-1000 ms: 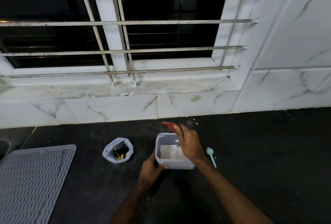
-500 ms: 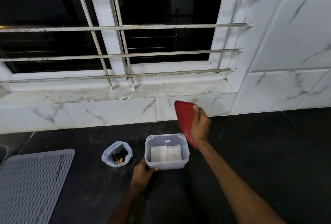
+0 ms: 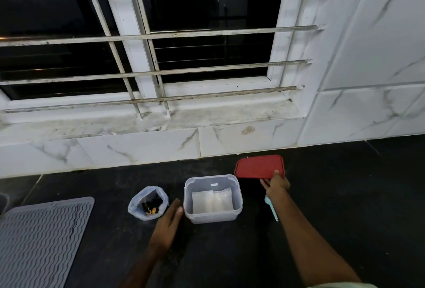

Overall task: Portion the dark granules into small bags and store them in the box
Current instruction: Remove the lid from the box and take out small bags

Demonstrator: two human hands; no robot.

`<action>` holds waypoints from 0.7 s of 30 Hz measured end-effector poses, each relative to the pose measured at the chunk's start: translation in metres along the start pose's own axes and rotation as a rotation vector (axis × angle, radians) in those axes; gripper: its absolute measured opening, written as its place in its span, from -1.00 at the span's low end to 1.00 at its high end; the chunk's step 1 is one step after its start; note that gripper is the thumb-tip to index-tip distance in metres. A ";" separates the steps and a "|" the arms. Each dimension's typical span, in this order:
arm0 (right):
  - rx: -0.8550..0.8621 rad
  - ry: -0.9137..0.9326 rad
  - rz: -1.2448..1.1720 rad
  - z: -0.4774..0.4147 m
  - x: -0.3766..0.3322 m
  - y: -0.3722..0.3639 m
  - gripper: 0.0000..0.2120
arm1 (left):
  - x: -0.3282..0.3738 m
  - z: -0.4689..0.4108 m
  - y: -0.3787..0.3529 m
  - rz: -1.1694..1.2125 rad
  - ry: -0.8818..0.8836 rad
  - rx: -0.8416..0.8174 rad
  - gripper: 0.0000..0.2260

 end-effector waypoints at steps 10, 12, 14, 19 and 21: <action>0.078 0.025 0.500 -0.019 0.000 -0.010 -0.53 | 0.035 -0.021 -0.010 -0.020 0.001 -0.014 -0.47; 0.235 0.046 0.742 -0.017 -0.005 -0.011 -0.40 | 0.036 -0.022 -0.014 0.019 -0.019 -0.006 -0.51; 0.351 0.259 0.909 0.000 -0.007 -0.012 -0.38 | 0.032 -0.022 -0.020 0.056 0.003 0.019 -0.57; -0.330 0.831 1.020 0.073 0.022 -0.017 -0.89 | 0.040 -0.019 -0.035 0.081 0.019 0.112 -0.65; -0.574 0.730 1.213 0.089 0.048 -0.025 -0.88 | 0.038 -0.021 -0.041 0.051 0.017 0.126 -0.55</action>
Point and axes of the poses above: each hand's wrist, its own z-axis away from the middle knuckle, its own y-axis out of the back of the hand, x = y × z, the point moved 1 cm from there along -z, towards the middle knuckle, and after that the axes turned 12 degrees about -y, right-handed, at the moved point
